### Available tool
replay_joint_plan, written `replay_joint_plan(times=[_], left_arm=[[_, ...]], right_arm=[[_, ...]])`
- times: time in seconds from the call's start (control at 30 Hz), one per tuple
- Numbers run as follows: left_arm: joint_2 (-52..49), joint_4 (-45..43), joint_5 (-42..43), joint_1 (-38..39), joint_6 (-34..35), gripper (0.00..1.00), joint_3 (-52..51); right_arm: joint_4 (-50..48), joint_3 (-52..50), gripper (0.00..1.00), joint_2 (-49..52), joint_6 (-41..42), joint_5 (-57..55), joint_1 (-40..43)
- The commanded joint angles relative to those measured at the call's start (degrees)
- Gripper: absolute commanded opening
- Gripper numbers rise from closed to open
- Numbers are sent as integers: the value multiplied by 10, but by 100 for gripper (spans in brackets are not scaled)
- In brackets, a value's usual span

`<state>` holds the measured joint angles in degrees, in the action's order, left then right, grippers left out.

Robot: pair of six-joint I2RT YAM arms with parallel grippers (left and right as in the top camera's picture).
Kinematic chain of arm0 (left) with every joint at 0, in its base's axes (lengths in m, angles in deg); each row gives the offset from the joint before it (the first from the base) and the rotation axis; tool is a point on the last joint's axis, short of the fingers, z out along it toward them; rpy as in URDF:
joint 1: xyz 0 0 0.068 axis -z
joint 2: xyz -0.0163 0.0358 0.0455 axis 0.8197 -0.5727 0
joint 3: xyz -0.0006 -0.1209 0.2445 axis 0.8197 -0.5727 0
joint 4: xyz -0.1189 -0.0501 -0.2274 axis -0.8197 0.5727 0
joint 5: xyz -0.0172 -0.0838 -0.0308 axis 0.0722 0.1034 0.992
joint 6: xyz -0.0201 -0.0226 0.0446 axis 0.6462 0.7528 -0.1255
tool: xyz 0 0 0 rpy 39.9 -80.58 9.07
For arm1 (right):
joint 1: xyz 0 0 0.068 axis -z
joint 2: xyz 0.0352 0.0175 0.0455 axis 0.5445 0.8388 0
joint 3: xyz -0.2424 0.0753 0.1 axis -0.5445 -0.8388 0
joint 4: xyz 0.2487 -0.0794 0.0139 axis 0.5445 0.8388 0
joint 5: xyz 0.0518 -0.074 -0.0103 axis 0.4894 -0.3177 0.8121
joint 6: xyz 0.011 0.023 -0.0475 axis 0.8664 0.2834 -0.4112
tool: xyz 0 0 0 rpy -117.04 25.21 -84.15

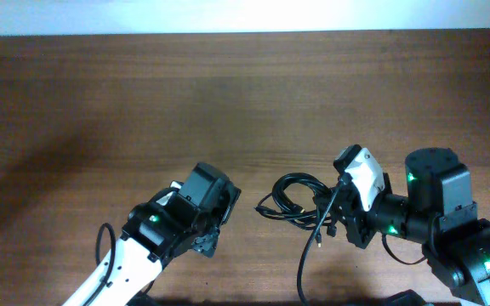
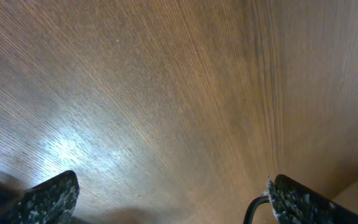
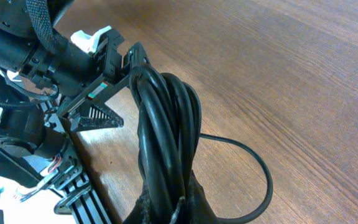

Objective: Untangle cables

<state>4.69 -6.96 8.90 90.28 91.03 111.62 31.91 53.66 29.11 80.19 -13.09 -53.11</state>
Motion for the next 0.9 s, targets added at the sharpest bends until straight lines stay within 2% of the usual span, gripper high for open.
replay_joint_plan(times=[0.0, 0.1, 0.13, 0.17, 0.27, 0.33, 0.4, 0.43, 0.47, 0.5, 0.53, 0.6, 0.67, 0.87], left_arm=[[-2, 2, 7, -1, -97, 96, 4], [-2, -19, 50, -1, -266, 100, 4], [-2, -43, 93, -1, -343, 100, 4], [-2, -46, 100, -1, -367, 100, 4], [-2, -50, 131, -1, -410, 96, 4], [-2, -61, 175, -1, -410, 96, 4], [-2, -65, 177, -1, -425, 96, 4], [-2, -61, 144, -1, -462, 95, 4], [-2, -38, 58, -1, -510, 99, 4], [-2, -2, -13, -1, -521, 99, 4], [-2, 28, -53, -1, -526, 99, 4], [-2, 55, -71, -1, -564, 99, 4], [-2, 44, -21, -1, -645, 99, 4], [-2, -78, 71, -1, -655, 99, 4]], right_arm=[[-3, 5, 4, -5, 5, 2, -1], [-3, 5, 4, -5, 5, 9, -1], [-4, 5, 4, -5, 5, 16, -1], [-5, 5, 4, -5, 5, 22, -1], [-5, 5, 4, -5, 5, 21, -1], [-5, 5, 4, -5, 5, 21, -1], [-5, 5, 4, -5, 5, 21, -1], [-4, 5, 4, -5, 5, 21, -1], [-3, 5, 4, -5, 5, 21, -1], [-2, 5, 4, -5, 5, 21, -1], [-2, 5, 4, -5, 5, 21, -1], [-2, 5, 4, -5, 5, 21, -1], [-3, 5, 4, -5, 5, 21, -1], [0, 5, 4, -5, 5, 21, -1]])
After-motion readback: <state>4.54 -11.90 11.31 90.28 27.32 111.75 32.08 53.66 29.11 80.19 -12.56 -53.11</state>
